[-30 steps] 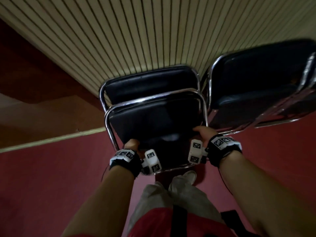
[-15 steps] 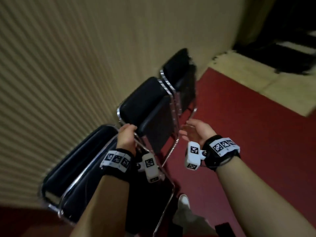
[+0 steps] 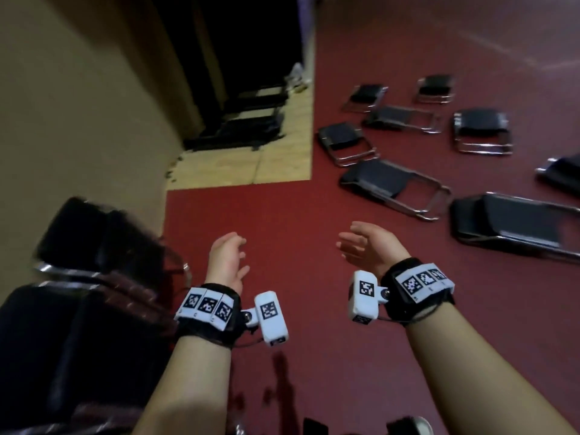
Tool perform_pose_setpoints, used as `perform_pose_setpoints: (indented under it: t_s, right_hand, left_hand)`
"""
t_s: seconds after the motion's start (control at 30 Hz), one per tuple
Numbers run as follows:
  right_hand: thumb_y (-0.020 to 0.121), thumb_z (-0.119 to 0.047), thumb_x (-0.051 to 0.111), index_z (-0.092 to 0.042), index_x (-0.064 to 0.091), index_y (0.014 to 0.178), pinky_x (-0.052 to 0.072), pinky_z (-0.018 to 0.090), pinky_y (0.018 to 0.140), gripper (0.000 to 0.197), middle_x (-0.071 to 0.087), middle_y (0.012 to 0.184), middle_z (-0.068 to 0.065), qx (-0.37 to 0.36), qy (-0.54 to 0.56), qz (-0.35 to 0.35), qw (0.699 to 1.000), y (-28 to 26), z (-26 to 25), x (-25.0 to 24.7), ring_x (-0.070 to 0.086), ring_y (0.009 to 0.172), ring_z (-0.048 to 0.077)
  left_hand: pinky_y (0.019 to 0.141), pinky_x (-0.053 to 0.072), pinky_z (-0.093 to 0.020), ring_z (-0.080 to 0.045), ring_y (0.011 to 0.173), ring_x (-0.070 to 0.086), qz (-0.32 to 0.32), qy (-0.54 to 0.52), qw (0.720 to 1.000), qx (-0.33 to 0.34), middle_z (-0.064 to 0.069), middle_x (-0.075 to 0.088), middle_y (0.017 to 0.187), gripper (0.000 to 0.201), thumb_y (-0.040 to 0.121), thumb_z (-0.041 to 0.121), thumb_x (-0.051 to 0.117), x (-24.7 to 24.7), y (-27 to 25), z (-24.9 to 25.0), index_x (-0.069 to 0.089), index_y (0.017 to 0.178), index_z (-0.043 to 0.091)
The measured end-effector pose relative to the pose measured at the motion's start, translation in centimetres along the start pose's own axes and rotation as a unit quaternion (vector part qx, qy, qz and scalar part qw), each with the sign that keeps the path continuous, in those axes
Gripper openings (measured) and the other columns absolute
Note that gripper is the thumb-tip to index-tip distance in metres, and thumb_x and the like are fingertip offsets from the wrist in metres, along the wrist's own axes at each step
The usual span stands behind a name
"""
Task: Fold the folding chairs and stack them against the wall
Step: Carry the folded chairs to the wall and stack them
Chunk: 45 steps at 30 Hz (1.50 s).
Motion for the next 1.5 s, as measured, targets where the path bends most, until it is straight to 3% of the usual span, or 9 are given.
perform_pose_setpoints:
  t_s: [0.13, 0.33, 0.5, 0.7, 0.97, 1.13, 1.27, 1.37, 1.5]
  right_hand:
    - [0.096, -0.012, 0.054, -0.017, 0.056, 0.111, 0.051, 0.038, 0.075, 0.016, 0.069, 0.1, 0.013, -0.04, 0.024, 0.084, 0.995, 0.3, -7.3, -13.3, 0.067, 0.079, 0.031]
    - [0.097, -0.017, 0.054, -0.014, 0.056, 0.115, 0.052, 0.036, 0.074, 0.018, 0.069, 0.102, 0.013, -0.1, 0.051, 0.211, 0.971, -2.3, -17.1, -33.8, 0.067, 0.077, 0.028]
    - [0.097, -0.017, 0.055, -0.016, 0.058, 0.104, 0.052, 0.038, 0.078, 0.008, 0.071, 0.098, 0.012, -0.133, 0.091, 0.29, 0.943, -5.9, -21.6, -45.9, 0.068, 0.079, 0.028]
    - [0.098, -0.014, 0.051, -0.016, 0.058, 0.104, 0.051, 0.04, 0.08, 0.009, 0.069, 0.103, 0.015, -0.137, 0.151, 0.355, 0.912, -7.8, -22.1, -54.8, 0.068, 0.082, 0.03]
    - [0.098, -0.016, 0.052, -0.016, 0.057, 0.109, 0.052, 0.038, 0.075, 0.012, 0.068, 0.107, 0.017, -0.123, 0.19, 0.421, 0.878, -5.0, -24.4, -64.5, 0.067, 0.084, 0.032]
    - [0.098, -0.016, 0.052, -0.016, 0.057, 0.108, 0.053, 0.036, 0.072, 0.011, 0.069, 0.1, 0.015, -0.134, 0.199, 0.438, 0.866, 1.6, -30.6, -69.3, 0.068, 0.082, 0.031]
    - [0.099, -0.017, 0.052, -0.014, 0.057, 0.11, 0.052, 0.038, 0.074, 0.013, 0.069, 0.101, 0.015, -0.146, 0.226, 0.456, 0.848, 5.6, -35.9, -73.1, 0.067, 0.084, 0.032]
    - [0.098, -0.017, 0.053, -0.013, 0.056, 0.112, 0.051, 0.038, 0.076, 0.015, 0.068, 0.103, 0.016, -0.156, 0.25, 0.475, 0.83, 6.5, -38.2, -76.0, 0.067, 0.085, 0.032]
    - [0.098, -0.018, 0.053, -0.013, 0.057, 0.112, 0.052, 0.039, 0.077, 0.015, 0.068, 0.104, 0.016, -0.154, 0.274, 0.52, 0.794, 4.8, -39.6, -81.6, 0.068, 0.085, 0.031]
  left_hand:
    - [0.105, 0.043, -0.051, -0.024, 0.118, 0.054, -0.111, 0.038, 0.993, 0.002, 0.003, 0.058, 0.109, 0.025, 0.098, 0.014, 0.048, 17.0, -1.1, -0.9, 0.057, 0.12, 0.022]
    - [0.102, 0.044, -0.049, -0.024, 0.116, 0.056, -0.26, 0.086, 0.962, -0.015, 0.0, 0.059, 0.11, 0.024, 0.097, 0.012, 0.05, 42.1, -6.9, -4.3, 0.057, 0.118, 0.022]
    - [0.087, 0.044, -0.04, -0.02, 0.108, 0.056, -0.349, 0.13, 0.928, -0.019, 0.0, 0.059, 0.111, 0.017, 0.097, 0.014, 0.051, 55.9, -12.7, -7.0, 0.059, 0.106, 0.025]
    - [0.067, 0.042, -0.032, -0.02, 0.103, 0.055, -0.409, 0.191, 0.892, -0.017, -0.003, 0.059, 0.108, 0.015, 0.096, 0.014, 0.051, 66.3, -16.1, -10.9, 0.059, 0.103, 0.025]
    - [0.073, 0.042, -0.035, -0.022, 0.103, 0.055, -0.479, 0.235, 0.845, -0.043, 0.0, 0.058, 0.102, 0.012, 0.098, 0.017, 0.049, 80.7, -17.2, -15.2, 0.058, 0.095, 0.024]
    - [0.064, 0.037, -0.03, -0.015, 0.079, 0.049, -0.496, 0.237, 0.835, -0.034, 0.0, 0.053, 0.09, 0.014, 0.096, 0.013, 0.049, 91.6, -13.8, -14.2, 0.058, 0.091, 0.022]
    - [0.07, 0.039, -0.032, -0.019, 0.089, 0.054, -0.513, 0.248, 0.821, -0.04, -0.001, 0.056, 0.095, 0.011, 0.097, 0.016, 0.051, 100.6, -12.3, -13.6, 0.058, 0.09, 0.021]
    - [0.071, 0.039, -0.033, -0.021, 0.092, 0.053, -0.542, 0.254, 0.8, -0.033, -0.004, 0.053, 0.095, 0.013, 0.095, 0.013, 0.052, 107.1, -13.4, -13.6, 0.056, 0.085, 0.02]
    - [0.062, 0.035, -0.028, -0.014, 0.074, 0.048, -0.592, 0.276, 0.756, -0.04, 0.002, 0.05, 0.081, 0.015, 0.095, 0.01, 0.049, 115.3, -18.0, -15.9, 0.056, 0.087, 0.02]
Point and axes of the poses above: each hand's wrist, its own y-axis towards the middle knuckle, its own x-axis out of the palm, z = x × y, the point moved 9 cm from there along y, towards the middle knuckle
